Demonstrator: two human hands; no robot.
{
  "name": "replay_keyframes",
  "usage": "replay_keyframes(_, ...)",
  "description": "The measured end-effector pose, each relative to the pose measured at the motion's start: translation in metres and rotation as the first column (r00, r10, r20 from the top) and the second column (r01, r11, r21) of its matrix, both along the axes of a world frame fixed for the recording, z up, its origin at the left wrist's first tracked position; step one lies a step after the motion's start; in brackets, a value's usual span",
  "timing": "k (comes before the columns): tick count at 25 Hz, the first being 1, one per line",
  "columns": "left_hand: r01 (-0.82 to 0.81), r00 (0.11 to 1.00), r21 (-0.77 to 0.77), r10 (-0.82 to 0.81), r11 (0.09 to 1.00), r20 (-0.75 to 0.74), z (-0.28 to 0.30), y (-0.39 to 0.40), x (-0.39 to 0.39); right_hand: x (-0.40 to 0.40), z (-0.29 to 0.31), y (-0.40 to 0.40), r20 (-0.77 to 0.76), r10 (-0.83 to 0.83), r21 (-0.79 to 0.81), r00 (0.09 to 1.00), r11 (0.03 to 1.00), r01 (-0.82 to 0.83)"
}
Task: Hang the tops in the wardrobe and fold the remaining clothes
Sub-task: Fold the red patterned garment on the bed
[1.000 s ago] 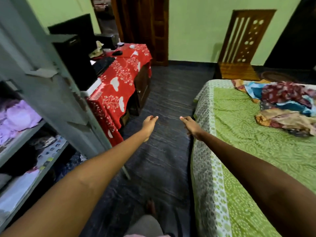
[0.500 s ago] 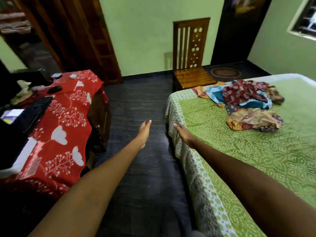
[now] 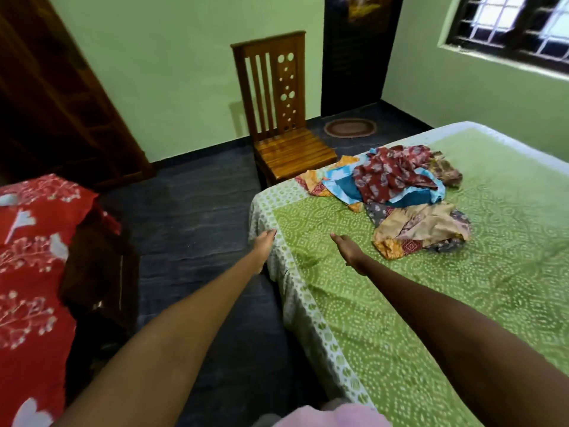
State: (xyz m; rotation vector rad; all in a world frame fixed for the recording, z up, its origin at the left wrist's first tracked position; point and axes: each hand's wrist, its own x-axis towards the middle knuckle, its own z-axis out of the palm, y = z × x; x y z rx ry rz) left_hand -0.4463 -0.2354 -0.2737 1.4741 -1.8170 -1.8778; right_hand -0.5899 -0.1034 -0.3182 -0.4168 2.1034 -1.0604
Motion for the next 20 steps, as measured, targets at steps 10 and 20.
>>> replay_keyframes(10, 0.415, 0.902, 0.015, -0.414, 0.910, 0.122, -0.031, -0.055, -0.228, -0.167, -0.040, -0.014, 0.124, -0.291, -0.045, 0.949, 0.953, 0.299)
replay_keyframes(20, 0.671, 0.724, 0.099, -0.678, 0.735, 0.125, -0.099, -0.141, -0.431, -0.308, -0.091, -0.123, 0.462, -0.651, 0.061, 0.603, 0.701, 0.710)
